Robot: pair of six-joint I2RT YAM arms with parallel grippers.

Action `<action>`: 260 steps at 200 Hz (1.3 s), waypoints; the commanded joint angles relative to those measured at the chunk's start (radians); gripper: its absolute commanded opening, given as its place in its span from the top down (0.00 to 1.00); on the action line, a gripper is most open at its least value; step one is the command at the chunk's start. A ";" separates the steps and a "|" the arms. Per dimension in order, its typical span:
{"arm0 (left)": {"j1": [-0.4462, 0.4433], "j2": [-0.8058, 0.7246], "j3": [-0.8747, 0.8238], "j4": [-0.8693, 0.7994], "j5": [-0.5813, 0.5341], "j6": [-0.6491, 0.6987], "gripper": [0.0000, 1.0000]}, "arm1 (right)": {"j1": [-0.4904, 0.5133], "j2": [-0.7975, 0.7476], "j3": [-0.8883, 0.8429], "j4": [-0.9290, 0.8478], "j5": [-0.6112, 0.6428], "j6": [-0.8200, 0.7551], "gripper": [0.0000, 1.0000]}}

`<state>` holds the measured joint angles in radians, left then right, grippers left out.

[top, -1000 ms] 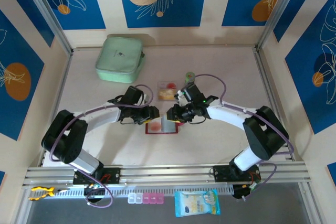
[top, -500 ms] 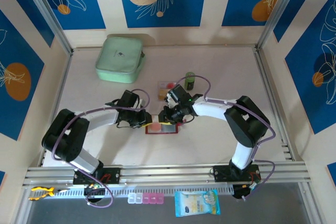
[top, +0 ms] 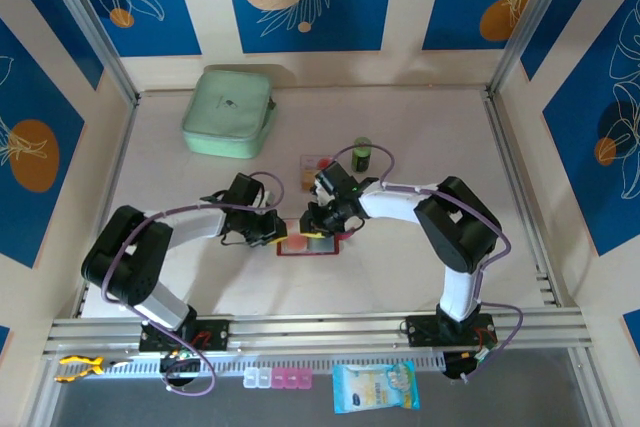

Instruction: Take the credit cards out of the card holder

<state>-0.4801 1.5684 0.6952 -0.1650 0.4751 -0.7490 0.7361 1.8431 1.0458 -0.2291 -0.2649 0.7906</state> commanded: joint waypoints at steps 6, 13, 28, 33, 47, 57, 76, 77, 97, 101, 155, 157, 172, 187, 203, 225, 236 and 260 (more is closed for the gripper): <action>0.014 0.010 -0.019 -0.041 0.011 0.030 0.85 | 0.009 0.019 0.020 -0.007 -0.014 0.007 0.76; 0.014 0.008 -0.020 -0.041 0.011 0.030 0.86 | 0.009 0.022 0.020 -0.004 -0.019 0.007 0.76; 0.014 0.005 -0.022 -0.041 0.010 0.029 0.86 | 0.009 0.027 0.019 0.007 -0.028 0.012 0.78; 0.015 0.005 -0.022 -0.040 0.011 0.030 0.86 | 0.009 0.031 0.019 0.011 -0.032 0.013 0.79; 0.015 0.004 -0.023 -0.039 0.011 0.029 0.86 | 0.009 0.037 0.017 0.029 -0.049 0.019 0.79; 0.016 0.004 -0.022 -0.040 0.012 0.029 0.86 | 0.009 0.043 0.019 0.041 -0.063 0.022 0.81; 0.015 0.002 -0.025 -0.039 0.014 0.030 0.87 | 0.010 0.056 0.020 0.059 -0.084 0.029 0.82; 0.015 0.002 -0.025 -0.039 0.014 0.030 0.87 | 0.010 0.057 0.020 0.061 -0.085 0.029 0.82; 0.015 -0.002 -0.026 -0.039 0.011 0.030 0.86 | 0.009 0.068 0.020 0.080 -0.106 0.039 0.82; 0.015 -0.002 -0.028 -0.038 0.011 0.029 0.86 | 0.010 0.070 0.018 0.082 -0.109 0.040 0.81; 0.015 -0.011 -0.029 -0.036 0.017 0.028 0.86 | 0.010 0.067 0.032 -0.014 -0.039 0.024 0.78; 0.015 -0.010 -0.029 -0.036 0.016 0.028 0.86 | 0.011 0.066 0.033 -0.021 -0.036 0.023 0.77; 0.015 -0.011 -0.031 -0.029 0.027 0.021 0.85 | 0.010 0.064 0.040 -0.061 -0.008 0.011 0.77; 0.017 -0.006 -0.031 -0.015 0.040 0.010 0.84 | 0.013 0.058 0.048 -0.100 0.023 -0.004 0.77; 0.017 -0.005 -0.031 -0.011 0.043 0.007 0.83 | 0.015 0.055 0.060 -0.138 0.051 -0.018 0.77; 0.017 -0.007 -0.029 -0.015 0.040 0.008 0.84 | 0.016 0.048 0.069 -0.151 0.054 -0.031 0.77; 0.017 -0.007 -0.028 -0.019 0.040 0.010 0.83 | 0.015 0.045 0.074 -0.153 0.051 -0.037 0.77; 0.018 -0.012 -0.021 -0.037 0.031 0.017 0.84 | 0.018 0.032 0.086 -0.162 0.047 -0.042 0.77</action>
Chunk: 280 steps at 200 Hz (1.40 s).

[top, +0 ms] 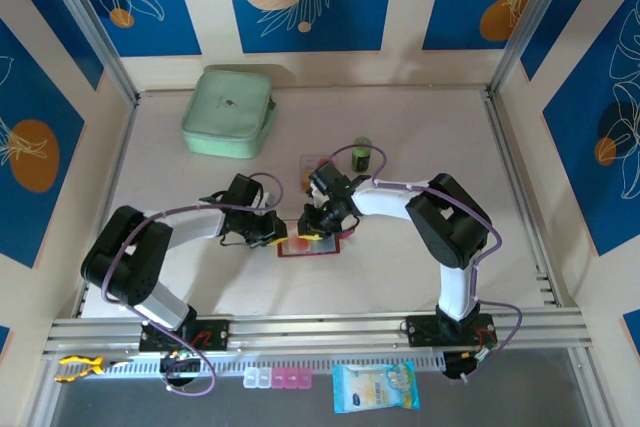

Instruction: Take the credit cards out of the card holder

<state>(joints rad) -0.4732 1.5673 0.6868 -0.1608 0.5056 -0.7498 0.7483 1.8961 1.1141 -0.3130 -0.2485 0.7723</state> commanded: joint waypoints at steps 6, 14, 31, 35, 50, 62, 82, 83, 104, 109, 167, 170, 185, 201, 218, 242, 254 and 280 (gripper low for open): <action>0.010 -0.016 -0.011 -0.047 -0.002 0.020 0.84 | 0.006 -0.026 0.019 -0.080 0.031 -0.024 0.77; 0.010 -0.022 -0.007 -0.052 -0.004 0.020 0.84 | 0.006 -0.033 0.020 -0.073 0.025 -0.024 0.77; 0.010 -0.035 0.010 -0.070 -0.010 0.026 0.85 | 0.006 -0.052 0.010 -0.050 0.010 -0.018 0.77; 0.010 -0.037 0.017 -0.076 -0.012 0.029 0.85 | 0.004 -0.057 0.010 -0.047 0.008 -0.015 0.77; 0.008 -0.046 0.033 -0.086 -0.005 0.034 0.86 | 0.003 -0.070 0.006 -0.038 0.001 -0.010 0.77; 0.007 -0.048 0.045 -0.087 0.002 0.036 0.88 | 0.001 -0.081 0.002 -0.036 0.000 -0.007 0.77; -0.003 -0.044 0.065 -0.097 0.009 0.040 0.90 | -0.001 -0.092 -0.003 -0.037 0.003 -0.005 0.77; -0.004 -0.043 0.066 -0.097 0.010 0.041 0.90 | -0.001 -0.094 -0.004 -0.038 0.004 -0.005 0.77; -0.016 -0.032 0.077 -0.097 0.010 0.041 0.91 | -0.009 -0.104 -0.015 -0.038 0.006 -0.005 0.77; -0.018 -0.029 0.081 -0.098 0.010 0.042 0.91 | -0.009 -0.106 -0.019 -0.038 0.008 -0.005 0.77; -0.041 0.023 0.086 -0.074 0.018 0.040 0.95 | -0.026 -0.110 -0.042 -0.044 0.014 -0.011 0.77; -0.043 0.027 0.086 -0.072 0.020 0.040 0.95 | -0.027 -0.110 -0.043 -0.044 0.014 -0.012 0.77; -0.045 0.038 0.084 -0.069 0.018 0.040 0.96 | -0.031 -0.103 -0.046 -0.044 0.012 -0.012 0.77; -0.045 0.042 0.081 -0.070 0.015 0.042 0.96 | -0.032 -0.098 -0.052 -0.042 0.012 -0.013 0.77; -0.045 0.049 0.079 -0.078 0.004 0.044 0.96 | -0.033 -0.091 -0.056 -0.037 0.009 -0.013 0.77; -0.046 0.060 0.074 -0.085 0.000 0.044 0.96 | -0.033 -0.073 -0.059 -0.025 -0.001 -0.012 0.77; -0.045 0.063 0.071 -0.088 -0.003 0.044 0.97 | -0.033 -0.066 -0.062 -0.015 -0.009 -0.010 0.77; -0.045 0.058 0.063 -0.092 -0.015 0.046 0.99 | -0.036 -0.054 -0.075 0.018 -0.027 0.000 0.77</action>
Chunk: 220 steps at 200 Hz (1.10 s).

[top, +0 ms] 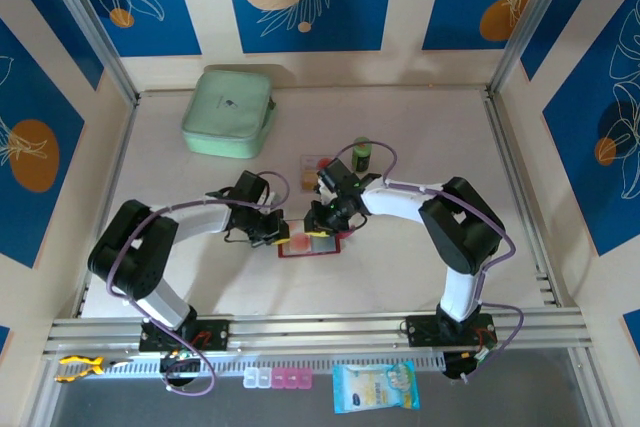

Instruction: Take the credit cards out of the card holder

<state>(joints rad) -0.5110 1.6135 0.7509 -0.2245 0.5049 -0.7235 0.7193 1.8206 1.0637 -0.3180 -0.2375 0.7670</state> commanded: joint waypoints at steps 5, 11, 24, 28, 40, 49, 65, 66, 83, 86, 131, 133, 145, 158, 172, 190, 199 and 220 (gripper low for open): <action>-0.007 0.012 -0.001 -0.031 -0.017 0.021 0.99 | -0.007 0.023 -0.027 0.030 -0.043 0.008 0.77; -0.006 0.012 -0.001 -0.037 -0.020 0.024 0.99 | -0.009 0.026 -0.029 0.036 -0.048 0.011 0.77; -0.007 0.010 -0.001 -0.043 -0.026 0.027 0.99 | -0.009 0.030 -0.031 0.043 -0.052 0.013 0.77; -0.007 0.010 -0.001 -0.044 -0.026 0.028 0.99 | -0.009 0.032 -0.032 0.045 -0.054 0.014 0.77; -0.007 0.009 -0.001 -0.048 -0.028 0.030 0.99 | -0.009 0.037 -0.031 0.049 -0.059 0.016 0.77; -0.006 0.009 -0.001 -0.049 -0.029 0.032 0.99 | -0.009 0.041 -0.030 0.053 -0.066 0.018 0.77; -0.007 0.009 -0.001 -0.049 -0.029 0.030 0.99 | -0.009 0.047 -0.032 0.065 -0.080 0.023 0.77; -0.007 0.009 -0.001 -0.048 -0.029 0.030 0.99 | -0.008 0.048 -0.033 0.067 -0.082 0.024 0.76; -0.007 0.009 -0.001 -0.049 -0.028 0.030 0.99 | -0.009 0.048 -0.034 0.081 -0.099 0.031 0.77; -0.006 0.009 -0.001 -0.047 -0.029 0.030 0.99 | -0.009 0.048 -0.034 0.083 -0.101 0.032 0.77; -0.008 0.005 -0.004 -0.046 -0.029 0.030 1.00 | -0.009 0.022 -0.039 0.085 -0.099 0.038 0.77; -0.007 0.006 -0.004 -0.046 -0.029 0.030 0.99 | -0.009 0.021 -0.039 0.083 -0.097 0.037 0.77; -0.007 0.004 -0.004 -0.047 -0.030 0.028 0.99 | -0.008 0.020 -0.032 0.057 -0.070 0.030 0.77; -0.006 -0.001 -0.004 -0.052 -0.034 0.028 0.99 | -0.006 0.021 -0.024 0.024 -0.038 0.019 0.77; -0.006 -0.014 -0.004 -0.056 -0.041 0.030 0.99 | -0.005 0.021 -0.022 0.012 -0.027 0.012 0.76; -0.007 -0.030 -0.006 -0.044 -0.033 0.027 0.97 | -0.004 0.022 -0.016 0.002 -0.019 0.008 0.76; -0.007 -0.037 -0.005 -0.044 -0.031 0.026 0.96 | -0.002 0.021 -0.015 -0.001 -0.016 0.006 0.76; -0.007 -0.050 0.000 -0.055 -0.038 0.026 0.96 | 0.002 0.030 -0.006 -0.012 -0.009 0.002 0.76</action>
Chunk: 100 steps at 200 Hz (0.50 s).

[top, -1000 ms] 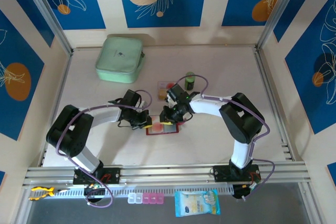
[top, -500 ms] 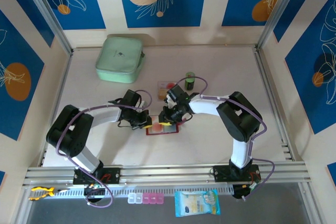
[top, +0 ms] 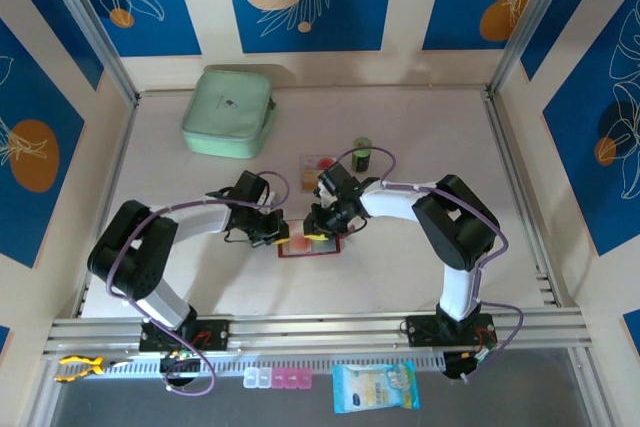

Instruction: Take the credit cards out of the card holder

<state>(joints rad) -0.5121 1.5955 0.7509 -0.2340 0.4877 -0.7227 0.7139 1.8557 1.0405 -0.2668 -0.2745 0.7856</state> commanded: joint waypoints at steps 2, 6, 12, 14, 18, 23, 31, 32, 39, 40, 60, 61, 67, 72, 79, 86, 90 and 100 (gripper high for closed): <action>-0.005 -0.033 0.001 -0.046 -0.023 0.026 0.96 | 0.008 -0.006 0.017 -0.064 0.029 -0.018 0.76; -0.006 -0.035 0.002 -0.048 -0.025 0.026 0.96 | 0.010 -0.003 0.019 -0.064 0.030 -0.018 0.76; -0.006 -0.037 0.003 -0.053 -0.029 0.030 0.96 | 0.010 0.001 0.020 -0.064 0.029 -0.017 0.76; -0.006 -0.037 0.004 -0.054 -0.031 0.031 0.96 | 0.011 0.003 0.021 -0.064 0.028 -0.017 0.76; -0.006 -0.036 0.004 -0.057 -0.032 0.034 0.96 | 0.012 0.005 0.021 -0.063 0.026 -0.018 0.76; -0.006 -0.034 0.004 -0.059 -0.033 0.037 0.96 | 0.012 0.009 0.022 -0.063 0.024 -0.017 0.76; -0.006 -0.027 0.005 -0.059 -0.029 0.039 0.96 | 0.013 0.013 0.024 -0.064 0.023 -0.016 0.76; -0.006 -0.026 0.004 -0.058 -0.028 0.040 0.96 | 0.013 0.013 0.025 -0.064 0.023 -0.016 0.76; -0.006 -0.018 0.002 -0.053 -0.023 0.042 0.97 | 0.015 0.013 0.026 -0.064 0.023 -0.015 0.76; -0.006 -0.017 0.002 -0.053 -0.022 0.042 0.96 | 0.015 0.013 0.026 -0.064 0.024 -0.015 0.76; -0.006 -0.001 -0.007 -0.035 -0.010 0.036 0.97 | 0.016 0.005 0.026 -0.066 0.026 -0.015 0.76; -0.006 0.000 -0.007 -0.035 -0.010 0.035 0.96 | 0.015 0.004 0.026 -0.065 0.026 -0.014 0.76; -0.006 -0.001 -0.010 -0.029 -0.007 0.032 0.96 | 0.016 0.003 0.026 -0.064 0.026 -0.014 0.76; -0.005 -0.002 -0.012 -0.024 -0.004 0.028 0.97 | 0.016 0.002 0.026 -0.063 0.024 -0.014 0.76; -0.006 -0.005 -0.013 -0.022 -0.002 0.025 0.97 | 0.016 0.002 0.027 -0.064 0.024 -0.014 0.76; -0.006 -0.008 -0.010 -0.023 -0.001 0.025 0.97 | 0.017 0.003 0.029 -0.064 0.024 -0.015 0.76; -0.006 -0.011 -0.008 -0.025 -0.002 0.025 0.97 | 0.016 0.004 0.028 -0.064 0.024 -0.014 0.76; -0.005 -0.019 -0.001 -0.035 -0.003 0.026 0.96 | 0.016 0.006 0.028 -0.066 0.026 -0.014 0.76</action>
<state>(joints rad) -0.5121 1.5803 0.7506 -0.2539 0.4709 -0.7044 0.7216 1.8557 1.0477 -0.2825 -0.2623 0.7853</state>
